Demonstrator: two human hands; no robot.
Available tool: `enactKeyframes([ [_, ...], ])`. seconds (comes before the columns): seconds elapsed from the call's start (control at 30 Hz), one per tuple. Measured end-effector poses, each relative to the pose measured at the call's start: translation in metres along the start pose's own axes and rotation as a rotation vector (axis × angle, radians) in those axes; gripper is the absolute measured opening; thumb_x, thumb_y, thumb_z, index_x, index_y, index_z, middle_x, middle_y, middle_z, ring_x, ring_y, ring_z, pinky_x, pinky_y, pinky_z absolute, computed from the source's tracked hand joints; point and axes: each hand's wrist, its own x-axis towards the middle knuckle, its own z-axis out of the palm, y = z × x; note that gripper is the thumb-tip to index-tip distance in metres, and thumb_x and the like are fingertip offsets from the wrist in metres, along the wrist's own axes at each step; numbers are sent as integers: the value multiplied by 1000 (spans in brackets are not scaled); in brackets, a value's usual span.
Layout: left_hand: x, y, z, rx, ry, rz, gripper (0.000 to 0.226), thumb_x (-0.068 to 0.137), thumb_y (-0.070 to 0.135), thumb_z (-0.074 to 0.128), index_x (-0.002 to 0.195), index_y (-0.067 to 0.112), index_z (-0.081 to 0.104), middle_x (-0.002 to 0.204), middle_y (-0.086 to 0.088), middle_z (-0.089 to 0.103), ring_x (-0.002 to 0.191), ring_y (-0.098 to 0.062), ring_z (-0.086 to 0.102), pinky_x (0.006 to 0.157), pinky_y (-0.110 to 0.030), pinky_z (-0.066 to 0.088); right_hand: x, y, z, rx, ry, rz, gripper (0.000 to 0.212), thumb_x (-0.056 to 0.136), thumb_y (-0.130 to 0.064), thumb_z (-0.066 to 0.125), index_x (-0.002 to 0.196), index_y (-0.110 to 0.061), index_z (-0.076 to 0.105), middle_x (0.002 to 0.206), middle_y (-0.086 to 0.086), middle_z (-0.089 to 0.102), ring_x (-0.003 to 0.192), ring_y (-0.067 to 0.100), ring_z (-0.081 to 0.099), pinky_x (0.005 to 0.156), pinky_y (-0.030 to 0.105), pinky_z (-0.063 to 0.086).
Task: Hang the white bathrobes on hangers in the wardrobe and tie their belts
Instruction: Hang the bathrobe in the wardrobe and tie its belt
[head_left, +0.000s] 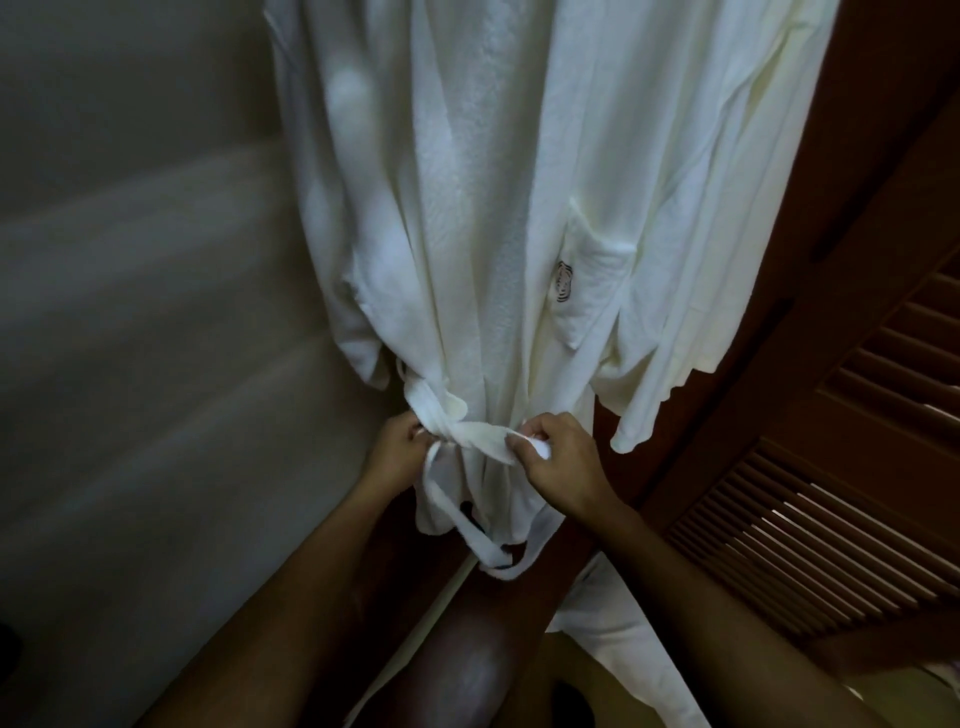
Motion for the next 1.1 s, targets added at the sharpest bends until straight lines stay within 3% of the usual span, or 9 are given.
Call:
enactKeyframes([
  [0.07,12,-2,-8,164,138,-3,14,94,15,61,96,11,74,88,2,74,83,-11,69,76,-30,53,-1,-1,7,-55,23,-39,11,93,-34,66,90,-23,63,90,-5,57,80,5,54,67,17,36],
  [0.17,40,-5,-20,233,237,-94,20,90,32,59,84,17,70,90,2,71,89,-20,69,82,-34,53,-4,1,14,-107,77,-60,11,93,-20,64,84,-21,56,85,-6,53,72,4,49,62,15,34],
  [0.27,75,-5,-29,260,276,-154,16,91,17,68,75,16,72,89,-7,73,89,-29,69,79,-35,53,-8,10,14,-273,128,-86,14,86,-20,63,81,-22,50,79,-6,49,67,13,49,61,25,35],
  [0.43,118,2,-38,412,307,-59,10,88,16,71,85,8,77,91,-17,74,88,-33,69,68,-28,41,-8,26,10,-452,88,-31,11,75,-20,61,75,-22,50,69,-6,49,66,20,51,66,37,43],
  [0.6,116,-10,-56,502,385,-48,30,89,27,58,89,3,76,94,-23,74,91,-41,69,82,-39,51,8,75,-14,-430,96,-29,9,73,-13,62,75,-15,54,67,2,54,58,27,56,56,37,48],
  [0.7,105,-11,-59,528,404,-82,22,92,17,63,91,-2,75,98,-28,72,94,-46,68,85,-43,51,11,77,-15,-357,84,25,19,76,-4,68,76,-14,51,69,3,53,59,26,56,53,34,45],
  [0.87,88,15,-37,494,269,-101,48,83,41,60,117,8,63,120,-18,61,112,-36,59,88,-36,47,17,30,-6,-207,-36,63,24,87,-44,71,92,-24,58,82,-9,60,74,10,59,57,19,36],
  [1.0,60,90,-5,327,546,193,27,82,16,67,104,10,53,111,-12,54,100,-28,55,85,-35,48,33,-50,-28,-65,140,-80,23,94,-40,67,110,-24,65,94,-15,64,83,-1,57,71,7,37],
  [1.1,50,152,0,179,647,362,21,86,18,68,90,12,49,87,-5,55,75,-13,51,68,-13,38,61,-101,-56,69,317,-149,30,95,-29,66,123,-22,59,105,-13,63,92,-1,59,79,5,41],
])
